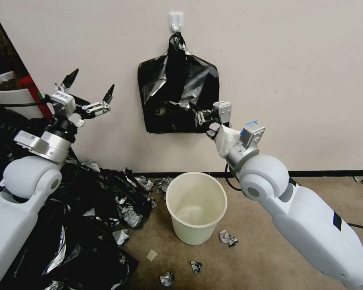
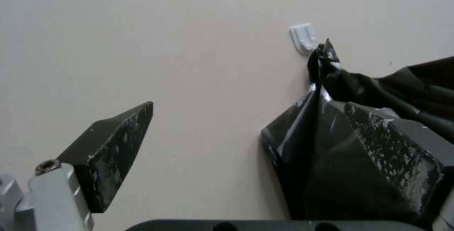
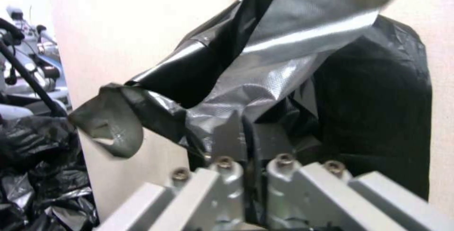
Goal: Place a trash bag onto the trash bin.
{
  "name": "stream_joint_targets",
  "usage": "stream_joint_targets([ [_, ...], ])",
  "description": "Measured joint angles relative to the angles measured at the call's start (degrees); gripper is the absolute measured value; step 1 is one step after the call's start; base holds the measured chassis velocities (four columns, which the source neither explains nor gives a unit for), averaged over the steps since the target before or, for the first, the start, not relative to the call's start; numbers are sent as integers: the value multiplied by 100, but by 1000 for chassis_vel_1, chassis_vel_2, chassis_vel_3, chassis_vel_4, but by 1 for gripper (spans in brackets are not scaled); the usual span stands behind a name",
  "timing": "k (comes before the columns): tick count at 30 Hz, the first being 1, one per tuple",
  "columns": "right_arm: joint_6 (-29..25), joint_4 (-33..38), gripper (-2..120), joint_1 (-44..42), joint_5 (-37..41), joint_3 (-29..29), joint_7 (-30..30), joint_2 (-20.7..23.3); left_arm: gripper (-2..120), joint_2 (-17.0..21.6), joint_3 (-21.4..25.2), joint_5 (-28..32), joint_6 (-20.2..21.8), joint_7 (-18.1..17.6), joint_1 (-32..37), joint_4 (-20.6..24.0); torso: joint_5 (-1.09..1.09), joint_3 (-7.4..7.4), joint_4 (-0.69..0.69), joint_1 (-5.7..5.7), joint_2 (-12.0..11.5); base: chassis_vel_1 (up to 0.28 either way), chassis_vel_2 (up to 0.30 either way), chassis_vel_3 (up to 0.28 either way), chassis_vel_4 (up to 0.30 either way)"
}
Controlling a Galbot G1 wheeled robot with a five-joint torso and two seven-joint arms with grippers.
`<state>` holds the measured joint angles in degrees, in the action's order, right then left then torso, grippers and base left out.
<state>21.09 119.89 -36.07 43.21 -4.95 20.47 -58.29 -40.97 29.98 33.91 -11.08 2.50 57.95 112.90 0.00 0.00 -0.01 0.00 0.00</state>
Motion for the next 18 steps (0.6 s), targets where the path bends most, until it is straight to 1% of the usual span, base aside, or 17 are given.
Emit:
stream_joint_targets([
  [3,220,-5,19,220,117,-97,120,-89,100,11,39,-12,-3,3,54,14,-1,0,1,0,0,0,0,0,0],
  [4,220,-5,19,220,117,-97,120,-89,100,11,39,-12,-3,3,54,14,-1,0,1,0,0,0,0,0,0],
  [8,566,-15,37,601,469,-278,569,-243,100,21,74,-26,-3,9,88,32,-1,0,1,0,0,0,0,0,0],
  [9,566,-15,37,601,469,-278,569,-243,100,21,74,-26,-3,9,88,32,-1,0,1,0,0,0,0,0,0],
  [12,989,3,52,933,748,-450,1081,-383,100,24,99,-43,-4,11,118,45,-1,0,1,0,0,0,0,0,0],
  [13,989,3,52,933,748,-450,1081,-383,100,24,99,-43,-4,11,118,45,-1,0,1,0,0,0,0,0,0],
  [15,1355,2,63,1134,782,-582,1503,-505,100,20,105,-61,-4,12,132,47,-1,0,1,0,0,0,0,0,0],
  [16,1492,0,65,1184,784,-618,1657,-547,100,15,105,-69,-4,13,135,47,-1,0,1,0,0,0,0,0,0],
  [17,1492,0,65,1184,784,-618,1657,-547,100,15,105,-69,-4,13,135,47,-1,0,1,0,0,0,0,0,0],
  [18,1719,-17,71,1260,785,-696,1927,-621,100,6,105,-87,-4,13,135,47,-1,0,1,0,0,0,0,0,0],
])
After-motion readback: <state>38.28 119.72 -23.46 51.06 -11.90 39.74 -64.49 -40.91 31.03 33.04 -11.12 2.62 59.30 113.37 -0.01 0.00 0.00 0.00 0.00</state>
